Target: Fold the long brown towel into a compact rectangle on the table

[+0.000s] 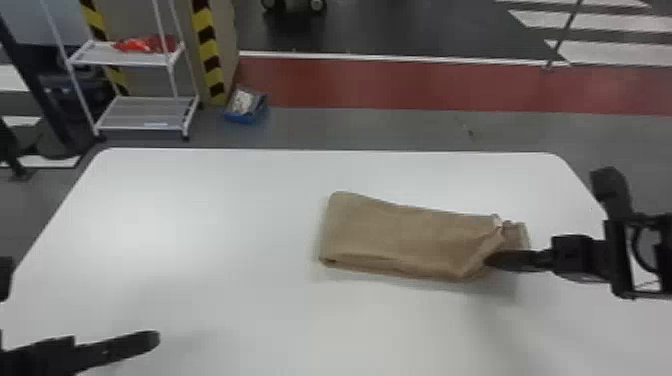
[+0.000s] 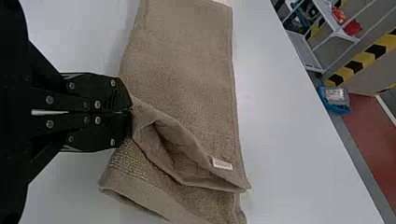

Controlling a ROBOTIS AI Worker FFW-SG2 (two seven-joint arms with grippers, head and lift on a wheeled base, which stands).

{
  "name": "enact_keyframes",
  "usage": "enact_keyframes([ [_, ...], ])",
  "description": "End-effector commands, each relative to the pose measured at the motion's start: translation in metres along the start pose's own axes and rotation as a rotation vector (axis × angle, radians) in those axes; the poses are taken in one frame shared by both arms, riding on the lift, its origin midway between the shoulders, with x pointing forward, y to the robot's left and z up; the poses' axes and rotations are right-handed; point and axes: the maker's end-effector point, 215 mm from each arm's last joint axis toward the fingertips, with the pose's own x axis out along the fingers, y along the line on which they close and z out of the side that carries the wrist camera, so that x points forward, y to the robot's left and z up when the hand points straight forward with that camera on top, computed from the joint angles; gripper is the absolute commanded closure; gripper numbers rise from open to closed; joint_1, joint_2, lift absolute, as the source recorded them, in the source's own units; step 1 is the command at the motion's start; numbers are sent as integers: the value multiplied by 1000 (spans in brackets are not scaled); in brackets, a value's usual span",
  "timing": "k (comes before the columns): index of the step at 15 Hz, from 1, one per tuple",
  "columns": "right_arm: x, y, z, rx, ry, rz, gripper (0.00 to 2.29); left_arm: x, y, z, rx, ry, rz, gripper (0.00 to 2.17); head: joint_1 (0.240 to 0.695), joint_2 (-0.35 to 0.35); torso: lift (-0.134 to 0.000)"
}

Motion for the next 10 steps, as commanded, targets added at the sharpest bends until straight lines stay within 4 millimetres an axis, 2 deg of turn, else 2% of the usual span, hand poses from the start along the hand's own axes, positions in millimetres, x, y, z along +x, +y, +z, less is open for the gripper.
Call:
enact_keyframes([
  [1, 10, 19, -4, -34, 15, 23, 1301, 2, -1, 1, -1, 4, 2, 80, 695, -34, -123],
  [6, 28, 68, -30, -142, 65, 87, 1301, 6, -3, 4, 8, 4, 8, 80, 695, 37, -123],
  [8, 25, 74, -38, -157, 66, 102, 1301, 7, -4, 4, 8, 5, 7, 80, 695, 72, -123],
  [10, 16, 59, -49, -130, 69, 96, 1301, 7, -4, 4, 9, 6, 6, 80, 695, 82, -123],
])
